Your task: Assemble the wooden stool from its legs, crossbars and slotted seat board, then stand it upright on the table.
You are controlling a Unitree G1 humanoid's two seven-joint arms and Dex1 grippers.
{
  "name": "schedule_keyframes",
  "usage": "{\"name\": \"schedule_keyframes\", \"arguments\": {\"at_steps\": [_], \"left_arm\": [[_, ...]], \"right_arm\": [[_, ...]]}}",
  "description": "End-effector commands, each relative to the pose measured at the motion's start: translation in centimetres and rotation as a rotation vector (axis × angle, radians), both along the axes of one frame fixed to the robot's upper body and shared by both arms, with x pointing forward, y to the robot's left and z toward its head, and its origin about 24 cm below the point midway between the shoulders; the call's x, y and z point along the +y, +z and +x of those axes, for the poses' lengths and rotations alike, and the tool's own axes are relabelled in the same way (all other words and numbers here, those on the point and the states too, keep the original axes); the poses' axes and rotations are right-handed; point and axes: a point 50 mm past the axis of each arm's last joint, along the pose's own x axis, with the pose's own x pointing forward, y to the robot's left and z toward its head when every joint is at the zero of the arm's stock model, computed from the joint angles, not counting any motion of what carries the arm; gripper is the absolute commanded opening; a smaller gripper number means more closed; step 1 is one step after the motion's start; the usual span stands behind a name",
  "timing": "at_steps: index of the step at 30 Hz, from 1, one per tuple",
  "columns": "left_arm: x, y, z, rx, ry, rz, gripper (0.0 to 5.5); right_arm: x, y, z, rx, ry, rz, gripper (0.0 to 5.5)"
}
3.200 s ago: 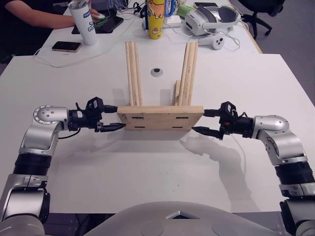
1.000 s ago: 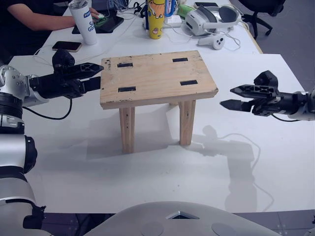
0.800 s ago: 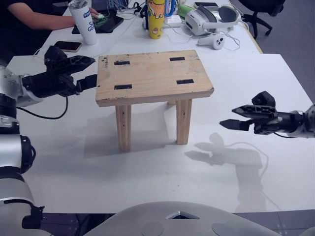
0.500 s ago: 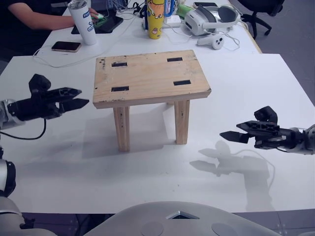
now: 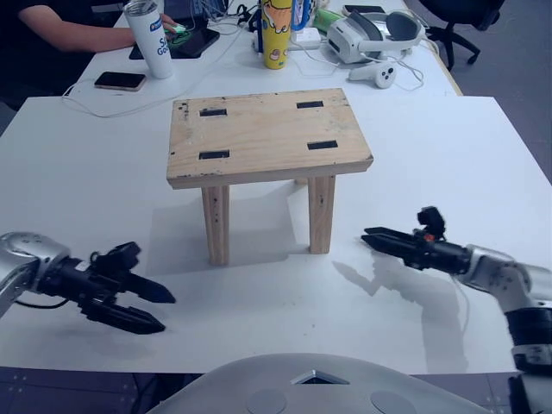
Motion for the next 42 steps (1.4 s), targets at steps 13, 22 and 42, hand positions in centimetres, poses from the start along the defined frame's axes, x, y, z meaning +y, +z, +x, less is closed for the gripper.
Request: {"name": "schedule_keyframes", "arguments": {"at_steps": [13,22,42], "left_arm": [[-12.8,-4.2,3.0,-0.723,0.221,-0.105,0.76],[-9.8,-5.2,4.8,-0.705,0.09,-0.043,0.0],[-8.3,-5.1,16.4,-0.81,0.094,0.123,0.0]], "right_arm": [[3.4,-1.3,2.6,-0.295,-0.112,-0.268,1.73],[0.9,2.2,-0.2,-0.234,0.506,-0.332,0.38],[6.8,2.6,11.3,-0.392,0.209,-0.307,0.02]]}}
